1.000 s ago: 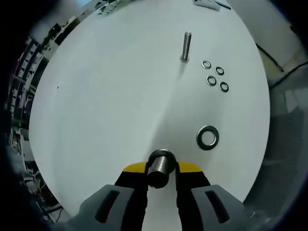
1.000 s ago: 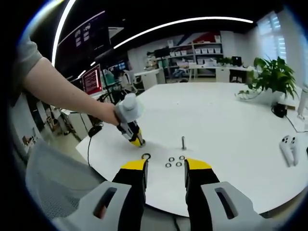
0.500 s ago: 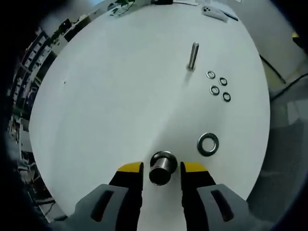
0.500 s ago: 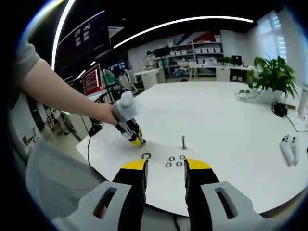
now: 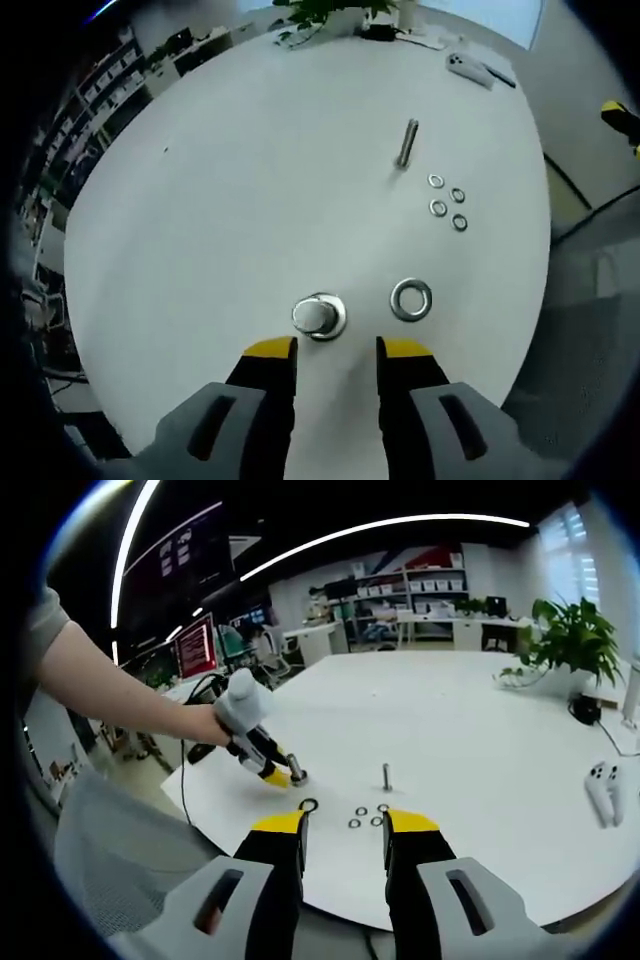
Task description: Place the washer onto the threaded stud by aligning its center hole with the stud, sliding it down to the base, and recovering from edge contact or off-axis alignment until the washer reaches the visible bottom stop.
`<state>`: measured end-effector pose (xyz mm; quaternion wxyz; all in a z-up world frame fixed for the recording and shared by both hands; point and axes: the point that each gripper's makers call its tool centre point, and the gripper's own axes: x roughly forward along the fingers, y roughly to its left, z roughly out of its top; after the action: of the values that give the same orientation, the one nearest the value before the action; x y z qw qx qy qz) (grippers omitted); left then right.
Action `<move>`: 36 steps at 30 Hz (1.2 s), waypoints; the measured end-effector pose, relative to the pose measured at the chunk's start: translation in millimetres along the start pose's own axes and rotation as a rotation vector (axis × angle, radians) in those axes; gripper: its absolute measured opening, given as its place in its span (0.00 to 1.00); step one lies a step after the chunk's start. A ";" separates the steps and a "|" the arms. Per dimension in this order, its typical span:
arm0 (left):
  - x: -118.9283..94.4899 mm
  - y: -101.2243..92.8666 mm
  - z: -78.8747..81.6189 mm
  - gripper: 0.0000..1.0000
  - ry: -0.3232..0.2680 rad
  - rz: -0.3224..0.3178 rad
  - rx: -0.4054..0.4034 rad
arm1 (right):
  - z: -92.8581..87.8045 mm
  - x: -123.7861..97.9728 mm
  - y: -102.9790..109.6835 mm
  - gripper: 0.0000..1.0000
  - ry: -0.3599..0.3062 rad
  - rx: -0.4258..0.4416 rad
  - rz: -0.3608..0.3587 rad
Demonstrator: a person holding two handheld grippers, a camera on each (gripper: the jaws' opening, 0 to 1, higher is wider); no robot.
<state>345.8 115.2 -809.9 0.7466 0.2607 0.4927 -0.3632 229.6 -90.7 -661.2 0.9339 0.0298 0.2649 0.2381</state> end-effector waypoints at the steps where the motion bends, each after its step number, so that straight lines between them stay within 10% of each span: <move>1: -0.8 -2.8 -1.4 0.30 0.000 0.000 -0.007 | 0.0 -0.1 -0.1 0.32 0.000 0.001 0.000; 16: 5.5 -50.6 15.3 0.30 -0.045 -0.043 -0.026 | 0.7 0.2 4.4 0.32 -0.008 0.008 0.027; 36: 35.2 -59.4 21.1 0.27 0.037 -0.052 0.032 | 1.3 -1.1 0.4 0.32 -0.014 0.011 0.006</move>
<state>318.7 53.7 -836.3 0.7236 0.2663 0.5071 -0.3852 229.3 -90.8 -659.5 0.9349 0.0373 0.2596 0.2392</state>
